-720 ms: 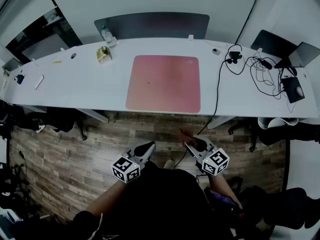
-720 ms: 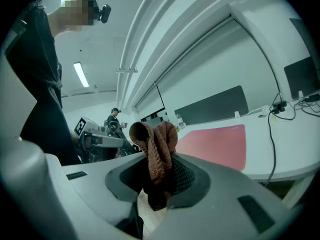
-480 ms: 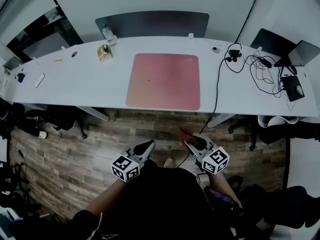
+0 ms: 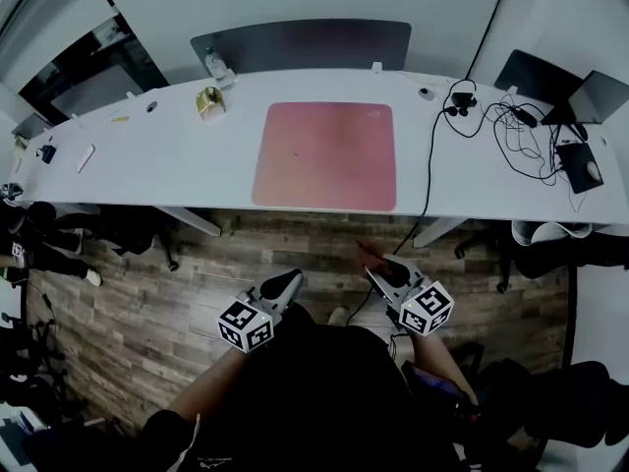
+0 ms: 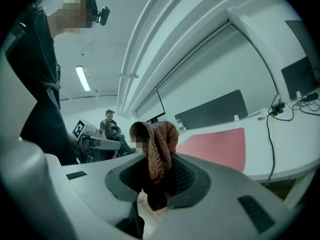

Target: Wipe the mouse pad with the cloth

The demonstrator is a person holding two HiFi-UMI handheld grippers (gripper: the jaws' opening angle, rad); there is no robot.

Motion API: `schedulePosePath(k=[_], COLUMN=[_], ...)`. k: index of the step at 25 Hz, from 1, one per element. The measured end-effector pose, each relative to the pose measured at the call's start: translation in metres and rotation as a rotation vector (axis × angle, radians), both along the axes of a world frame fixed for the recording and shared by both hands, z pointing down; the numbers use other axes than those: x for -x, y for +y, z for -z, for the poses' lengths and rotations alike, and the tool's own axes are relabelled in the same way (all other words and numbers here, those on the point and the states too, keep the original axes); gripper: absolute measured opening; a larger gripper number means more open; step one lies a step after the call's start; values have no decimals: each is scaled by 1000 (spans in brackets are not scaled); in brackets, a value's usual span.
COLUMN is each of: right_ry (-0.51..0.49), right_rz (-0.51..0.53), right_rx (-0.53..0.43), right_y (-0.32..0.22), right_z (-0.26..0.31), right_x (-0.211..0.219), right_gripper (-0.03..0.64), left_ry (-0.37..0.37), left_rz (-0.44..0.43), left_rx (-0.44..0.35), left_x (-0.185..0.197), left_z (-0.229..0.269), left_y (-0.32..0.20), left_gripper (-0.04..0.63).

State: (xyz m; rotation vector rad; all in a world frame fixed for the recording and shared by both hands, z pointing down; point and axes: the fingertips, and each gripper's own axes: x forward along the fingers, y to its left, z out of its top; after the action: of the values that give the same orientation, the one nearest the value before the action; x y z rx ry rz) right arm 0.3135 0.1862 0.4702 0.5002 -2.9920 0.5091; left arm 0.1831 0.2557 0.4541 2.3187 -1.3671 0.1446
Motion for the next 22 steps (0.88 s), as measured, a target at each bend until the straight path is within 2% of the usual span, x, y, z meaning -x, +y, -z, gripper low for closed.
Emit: schedulePosePath(k=[22], right_ry=[28], right_rz=[-103], right_rx=[16], right_y=[-39], right_z=[-16], right_x=[-11], right_gripper=[112], left_ry=[-20], left_rz=[-34], left_rx=[-17], left_x=[-2], left_z=[3], left_y=[-36], left_gripper=[9])
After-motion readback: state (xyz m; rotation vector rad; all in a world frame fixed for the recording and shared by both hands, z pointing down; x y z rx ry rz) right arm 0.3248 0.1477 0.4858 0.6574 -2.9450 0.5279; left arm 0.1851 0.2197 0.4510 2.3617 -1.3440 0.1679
